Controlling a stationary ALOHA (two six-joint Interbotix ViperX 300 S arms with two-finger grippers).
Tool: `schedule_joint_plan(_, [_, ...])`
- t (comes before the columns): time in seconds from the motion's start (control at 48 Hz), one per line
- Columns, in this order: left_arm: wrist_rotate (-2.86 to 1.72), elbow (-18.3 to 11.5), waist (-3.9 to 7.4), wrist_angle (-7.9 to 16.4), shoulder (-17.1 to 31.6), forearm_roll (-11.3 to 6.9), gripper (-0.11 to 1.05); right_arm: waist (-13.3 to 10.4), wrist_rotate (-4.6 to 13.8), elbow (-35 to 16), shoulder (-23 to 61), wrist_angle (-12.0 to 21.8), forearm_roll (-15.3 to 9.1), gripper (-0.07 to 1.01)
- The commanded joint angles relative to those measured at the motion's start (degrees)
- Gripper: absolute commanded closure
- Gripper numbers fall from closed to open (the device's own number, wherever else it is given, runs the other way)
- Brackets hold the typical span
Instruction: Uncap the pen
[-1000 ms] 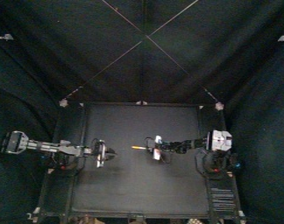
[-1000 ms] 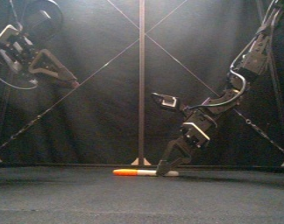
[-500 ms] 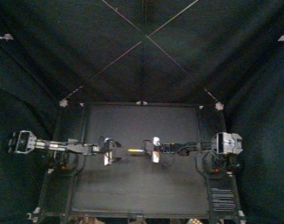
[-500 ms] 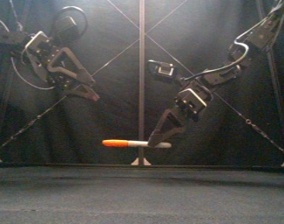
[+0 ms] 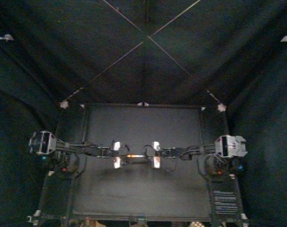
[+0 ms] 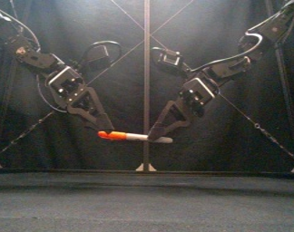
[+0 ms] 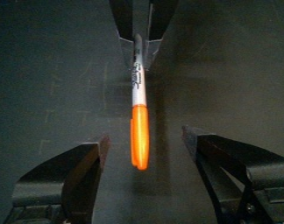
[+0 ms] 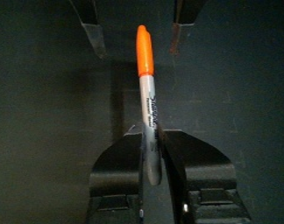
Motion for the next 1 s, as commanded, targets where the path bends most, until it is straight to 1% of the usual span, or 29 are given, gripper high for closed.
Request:
schedule_joint_plan(0.021, [-0.09,-1.93,0.7,-0.26,0.09,0.44,-0.01,0.18,0.09,-0.79,-2.2,-0.26,0.0,0.47])
schedule_joint_plan(0.062, [-0.09,-1.93,0.79,-0.26,0.18,0.97,0.02,0.18,0.09,-0.79,-2.2,-0.26,0.0,0.47])
schedule_joint_plan(0.125, [-0.09,-2.02,0.79,-0.26,0.26,1.76,0.08,0.18,0.09,-0.79,-2.2,-0.26,0.0,0.47])
schedule_joint_plan(0.146, [-0.18,-2.02,0.79,-0.26,0.26,1.93,0.09,0.18,0.09,-0.79,-2.2,-0.26,0.0,0.47])
schedule_joint_plan(0.167, [-0.09,-2.02,0.79,-0.26,0.35,2.11,0.11,0.18,0.09,-0.79,-2.2,-0.26,0.0,0.47])
schedule_joint_plan(0.188, [-0.18,-2.02,0.79,-0.26,0.53,2.2,0.15,0.18,0.09,-0.79,-2.2,-0.26,0.0,0.47])
schedule_joint_plan(0.354, [-0.18,-2.02,1.23,-0.26,1.23,2.2,0.34,0.18,0.09,-0.62,-2.64,-0.26,0.0,0.47])
schedule_joint_plan(0.438, [-0.18,-1.58,1.58,-0.26,0.62,2.29,0.4,0.18,0.09,-0.09,-3.16,-0.26,0.09,0.47])
schedule_joint_plan(0.542, [-0.18,-0.62,2.11,-0.18,-0.62,2.29,0.42,0.18,0.18,1.32,-4.31,-0.26,0.53,0.47])
schedule_joint_plan(0.583, [-0.18,0.0,2.11,-0.18,-1.41,2.29,0.42,0.18,0.18,2.02,-4.83,-0.26,0.88,0.47])
schedule_joint_plan(0.604, [-0.09,0.44,2.11,-0.18,-1.85,2.2,0.42,0.18,0.18,2.46,-5.1,-0.26,1.14,0.47])
schedule_joint_plan(0.646, [-0.09,1.05,2.11,-0.18,-2.55,2.29,0.42,0.18,0.18,3.16,-5.8,-0.26,1.58,0.47])
schedule_joint_plan(0.667, [-0.18,1.67,2.11,-0.18,-3.08,2.29,0.42,0.18,0.18,3.69,-6.24,-0.26,1.76,0.47])
schedule_joint_plan(0.854, [-0.18,5.98,2.02,-0.53,-7.65,2.2,0.42,-0.09,0.18,7.12,-9.4,-0.62,2.81,0.47])
schedule_joint_plan(0.917, [-0.18,6.86,2.02,-0.62,-8.79,2.2,0.42,-0.09,0.18,8.26,-10.46,-0.62,2.99,0.47])
schedule_joint_plan(0.938, [-0.09,7.12,1.93,-0.62,-9.14,2.2,0.42,-0.09,0.18,8.53,-10.63,-0.7,3.08,0.47])
schedule_joint_plan(1.0, [-0.09,7.73,1.76,-0.62,-9.93,2.2,0.42,-0.35,0.18,9.49,-11.43,-0.7,3.25,0.47])
